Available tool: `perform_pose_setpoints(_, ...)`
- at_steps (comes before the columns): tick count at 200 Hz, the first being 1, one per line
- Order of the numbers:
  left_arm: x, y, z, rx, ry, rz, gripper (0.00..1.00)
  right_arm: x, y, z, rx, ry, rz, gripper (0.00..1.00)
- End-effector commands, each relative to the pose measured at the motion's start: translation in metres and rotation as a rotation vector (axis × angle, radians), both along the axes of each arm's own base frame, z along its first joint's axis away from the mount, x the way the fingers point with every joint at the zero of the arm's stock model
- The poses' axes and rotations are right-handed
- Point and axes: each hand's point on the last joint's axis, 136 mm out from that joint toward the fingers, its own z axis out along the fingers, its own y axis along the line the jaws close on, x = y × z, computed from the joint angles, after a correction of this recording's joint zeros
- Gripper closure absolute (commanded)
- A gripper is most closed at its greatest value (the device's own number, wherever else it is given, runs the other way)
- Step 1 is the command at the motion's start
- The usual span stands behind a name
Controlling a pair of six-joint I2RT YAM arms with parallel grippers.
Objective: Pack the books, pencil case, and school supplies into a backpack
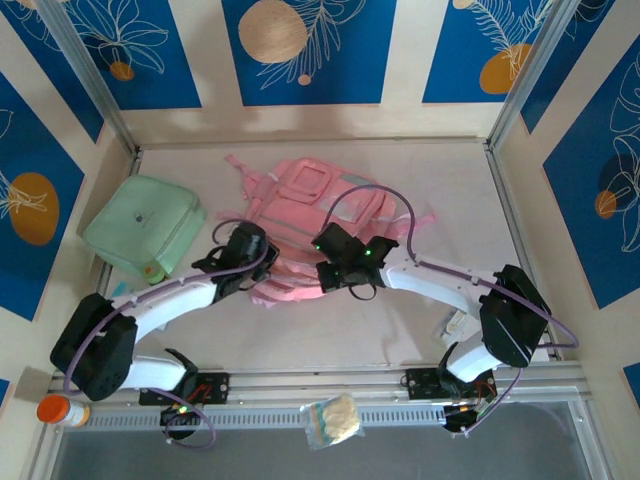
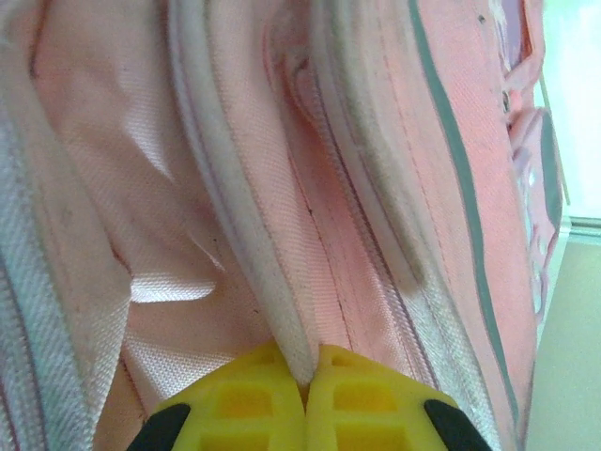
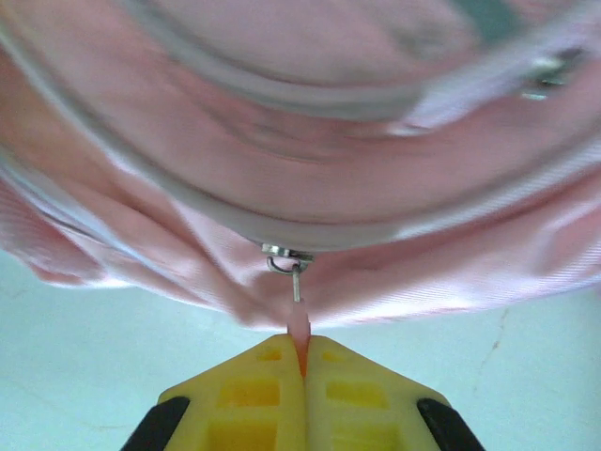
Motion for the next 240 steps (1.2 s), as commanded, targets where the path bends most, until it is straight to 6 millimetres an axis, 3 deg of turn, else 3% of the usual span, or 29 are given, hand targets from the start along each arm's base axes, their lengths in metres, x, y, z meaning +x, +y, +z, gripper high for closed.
perform_pose_setpoints(1,0.004,0.038,-0.007,0.117,-0.001,-0.012,1.0,-0.011,-0.04,-0.014,-0.112,0.081,-0.021,1.0)
perform_pose_setpoints(76,0.003,0.069,-0.005,0.221,0.04,-0.086,1.0,0.058,-0.079,-0.002,-0.11,0.015,-0.241,1.0)
perform_pose_setpoints(132,0.01,0.058,-0.005,0.193,0.027,-0.142,1.0,0.101,-0.094,-0.005,-0.08,0.002,-0.326,1.0)
perform_pose_setpoints(164,0.01,0.054,-0.004,0.189,0.024,-0.169,1.0,0.1,-0.087,-0.01,-0.049,0.03,-0.303,1.0)
perform_pose_setpoints(182,0.009,0.053,0.001,0.194,0.012,-0.188,1.0,0.092,-0.076,0.001,0.017,0.044,-0.267,1.0)
perform_pose_setpoints(190,0.009,0.05,0.004,0.189,0.002,-0.205,0.85,0.088,-0.07,0.008,0.055,0.046,-0.247,1.0)
perform_pose_setpoints(199,0.007,0.047,0.009,0.181,-0.013,-0.228,0.75,0.083,-0.066,0.016,0.095,0.049,-0.23,0.95)
perform_pose_setpoints(240,-0.009,0.028,0.033,0.159,-0.088,-0.313,0.68,0.063,-0.054,0.035,0.222,0.135,-0.215,0.73)
